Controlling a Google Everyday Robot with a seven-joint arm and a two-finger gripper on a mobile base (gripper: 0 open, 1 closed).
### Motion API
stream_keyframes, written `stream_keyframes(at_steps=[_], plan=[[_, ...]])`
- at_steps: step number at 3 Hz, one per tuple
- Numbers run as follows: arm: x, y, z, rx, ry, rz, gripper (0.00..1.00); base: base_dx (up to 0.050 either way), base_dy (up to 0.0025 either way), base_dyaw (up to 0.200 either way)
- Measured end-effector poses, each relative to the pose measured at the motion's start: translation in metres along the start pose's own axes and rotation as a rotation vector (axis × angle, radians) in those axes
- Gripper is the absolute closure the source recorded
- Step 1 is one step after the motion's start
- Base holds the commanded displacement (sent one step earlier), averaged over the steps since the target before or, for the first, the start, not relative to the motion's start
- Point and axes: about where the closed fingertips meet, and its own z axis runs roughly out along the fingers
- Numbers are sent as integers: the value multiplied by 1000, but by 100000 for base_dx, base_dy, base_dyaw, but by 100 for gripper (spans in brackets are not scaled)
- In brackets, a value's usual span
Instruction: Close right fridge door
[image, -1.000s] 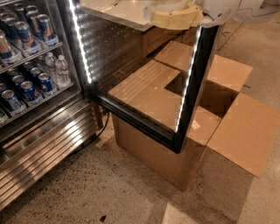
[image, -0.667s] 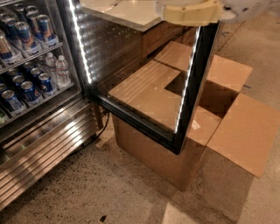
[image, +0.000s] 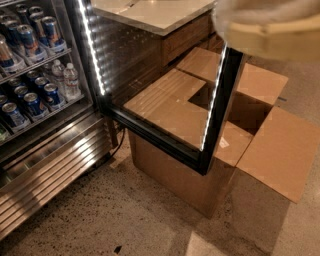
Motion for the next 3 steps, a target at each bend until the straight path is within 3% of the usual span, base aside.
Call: stream_keyframes(at_steps=[1,3], plan=[[-16,22,-6,36,82,-3,81,0,0,0],[-27,25,-2,33,89,-23,34,0,0,0]])
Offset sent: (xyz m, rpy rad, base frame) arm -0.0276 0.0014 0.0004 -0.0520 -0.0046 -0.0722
